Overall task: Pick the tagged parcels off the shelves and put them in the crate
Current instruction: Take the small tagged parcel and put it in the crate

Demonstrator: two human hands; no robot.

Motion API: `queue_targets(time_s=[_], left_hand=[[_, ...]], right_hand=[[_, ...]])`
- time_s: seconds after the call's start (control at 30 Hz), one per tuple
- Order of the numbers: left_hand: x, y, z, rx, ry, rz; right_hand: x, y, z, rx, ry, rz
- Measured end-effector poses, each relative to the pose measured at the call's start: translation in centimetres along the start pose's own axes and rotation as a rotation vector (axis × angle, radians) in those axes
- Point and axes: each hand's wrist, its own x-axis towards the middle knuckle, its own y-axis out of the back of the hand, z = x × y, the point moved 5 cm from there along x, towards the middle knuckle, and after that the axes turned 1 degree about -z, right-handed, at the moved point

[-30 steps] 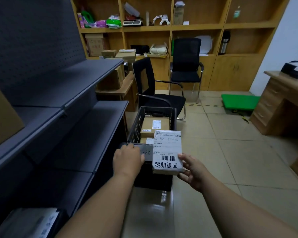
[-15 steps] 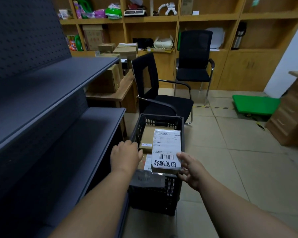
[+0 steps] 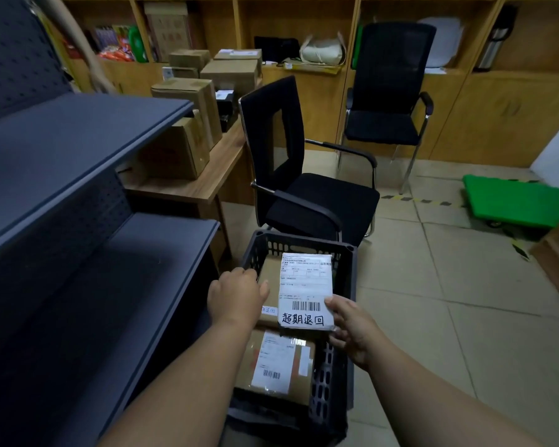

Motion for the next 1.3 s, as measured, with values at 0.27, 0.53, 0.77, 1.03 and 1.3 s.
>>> queue_targets(time_s=[0.27, 0.53, 0.77, 1.03, 1.3], left_hand=[[6.1, -3.3, 0.1, -0.034, 0.036, -0.059], [11.7, -9.0, -0.7, -0.206, 0.132, -0.215], [15.1, -16.8, -1.8, -0.772, 0.414, -0.484], [16.7, -23.6, -2.7, -1.156, 0.657, -0.567], [18.0, -28.1, -3.3, -1.210, 0.743, -0.566]], right_hand=[[6.7, -0.6, -1.4, 0.064, -0.060, -0.008], [14.5, -0.9, -0.6, 0.072, -0.127, 0.025], [20.6, -2.0, 1.4, 0.040, -0.158, 0.073], [26.6, -2.2, 4.5, 0.066, -0.165, 0.094], [30.4, -3.0, 6.2, 0.028, -0.165, 0.134]])
